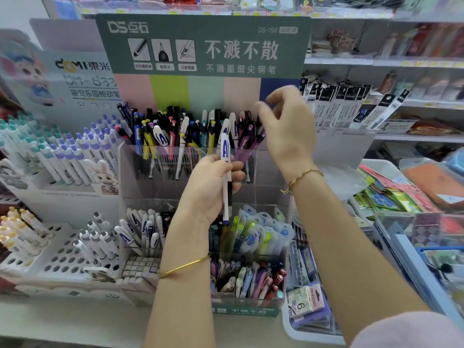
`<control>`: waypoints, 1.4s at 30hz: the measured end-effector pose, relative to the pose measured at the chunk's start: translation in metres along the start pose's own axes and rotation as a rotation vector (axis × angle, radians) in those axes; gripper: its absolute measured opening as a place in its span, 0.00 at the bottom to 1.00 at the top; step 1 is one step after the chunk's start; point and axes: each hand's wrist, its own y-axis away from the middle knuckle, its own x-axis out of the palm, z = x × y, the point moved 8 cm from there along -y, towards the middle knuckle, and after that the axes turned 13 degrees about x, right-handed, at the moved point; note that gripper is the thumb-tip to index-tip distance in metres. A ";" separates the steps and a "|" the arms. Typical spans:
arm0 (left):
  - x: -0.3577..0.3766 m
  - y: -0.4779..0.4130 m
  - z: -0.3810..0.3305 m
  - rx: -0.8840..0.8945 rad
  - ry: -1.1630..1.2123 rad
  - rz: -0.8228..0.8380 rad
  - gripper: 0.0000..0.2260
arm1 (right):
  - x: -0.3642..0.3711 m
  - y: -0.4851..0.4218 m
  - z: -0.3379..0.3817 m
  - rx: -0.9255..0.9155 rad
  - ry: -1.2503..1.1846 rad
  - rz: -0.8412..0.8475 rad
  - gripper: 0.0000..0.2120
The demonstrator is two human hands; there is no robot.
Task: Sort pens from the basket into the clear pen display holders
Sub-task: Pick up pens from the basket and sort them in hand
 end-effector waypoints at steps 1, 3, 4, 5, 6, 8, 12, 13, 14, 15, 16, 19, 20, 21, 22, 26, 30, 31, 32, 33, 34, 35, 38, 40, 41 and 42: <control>0.001 0.000 0.000 0.000 0.007 0.013 0.10 | -0.008 0.000 0.001 0.002 -0.075 -0.014 0.05; 0.004 0.000 0.000 0.002 0.033 0.040 0.11 | -0.005 0.001 0.003 0.012 -0.040 0.096 0.07; 0.005 -0.001 0.000 0.008 0.043 0.054 0.12 | 0.004 0.004 0.002 0.026 0.003 0.220 0.11; 0.007 -0.001 -0.001 0.016 0.046 0.068 0.12 | 0.014 0.011 0.000 0.056 0.017 0.365 0.15; 0.008 -0.001 -0.001 0.025 0.046 0.083 0.12 | 0.024 0.020 -0.002 0.092 0.002 0.504 0.17; 0.009 -0.001 -0.002 0.040 0.036 0.105 0.13 | 0.033 0.032 -0.005 0.121 -0.049 0.649 0.13; 0.005 0.000 -0.003 0.028 0.013 0.079 0.13 | 0.026 0.022 -0.006 0.162 -0.237 0.506 0.06; 0.001 -0.001 -0.002 0.023 0.016 0.043 0.13 | 0.020 0.015 -0.007 0.189 -0.333 0.409 0.06; -0.004 -0.002 -0.001 0.020 0.027 0.000 0.12 | 0.011 0.009 -0.006 0.195 -0.421 0.297 0.06; -0.009 -0.003 0.000 0.023 0.034 -0.042 0.11 | 0.003 0.005 -0.005 0.175 -0.479 0.190 0.08; -0.013 -0.004 0.000 0.033 0.027 -0.078 0.11 | -0.004 0.003 -0.003 0.133 -0.497 0.104 0.09; -0.023 -0.006 -0.002 0.074 -0.026 -0.139 0.10 | -0.008 0.005 0.009 -0.007 -0.413 0.002 0.07; -0.024 -0.007 -0.003 0.085 -0.034 -0.141 0.11 | -0.004 0.007 0.012 -0.041 -0.372 0.007 0.05; -0.023 -0.007 -0.004 0.093 -0.038 -0.136 0.11 | 0.001 0.009 0.014 -0.073 -0.321 0.012 0.02; -0.023 -0.007 -0.005 0.096 -0.041 -0.128 0.11 | 0.005 0.011 0.015 -0.101 -0.266 0.012 0.03; -0.024 -0.010 -0.006 0.114 -0.076 -0.107 0.10 | 0.023 0.014 0.017 -0.174 -0.017 0.053 0.10; -0.026 -0.010 -0.007 0.143 -0.133 -0.092 0.10 | 0.038 0.012 0.010 -0.147 0.333 0.051 0.14; -0.026 -0.009 -0.007 0.148 -0.137 -0.095 0.09 | 0.039 0.011 0.009 -0.145 0.376 0.043 0.15; -0.027 -0.009 -0.008 0.150 -0.133 -0.102 0.09 | 0.039 0.010 0.009 -0.147 0.394 0.033 0.15; -0.027 -0.009 -0.009 0.150 -0.121 -0.114 0.08 | 0.038 0.008 0.009 -0.149 0.379 0.023 0.13; -0.028 -0.009 -0.009 0.148 -0.109 -0.126 0.08 | 0.034 0.005 0.009 -0.148 0.317 0.005 0.11; -0.028 -0.009 -0.010 0.147 -0.097 -0.132 0.07 | 0.028 0.004 0.010 -0.141 0.211 -0.020 0.09; -0.025 -0.012 -0.009 0.150 -0.077 -0.118 0.06 | 0.009 0.007 0.013 -0.142 -0.093 -0.059 0.03; -0.021 -0.012 -0.009 0.163 -0.076 -0.098 0.07 | 0.012 0.013 0.014 -0.123 -0.160 0.084 0.04; -0.018 -0.012 -0.009 0.172 -0.075 -0.077 0.08 | 0.018 0.017 0.014 -0.098 -0.175 0.208 0.04; -0.014 -0.011 -0.010 0.181 -0.072 -0.052 0.08 | 0.026 0.022 0.013 -0.073 -0.186 0.336 0.04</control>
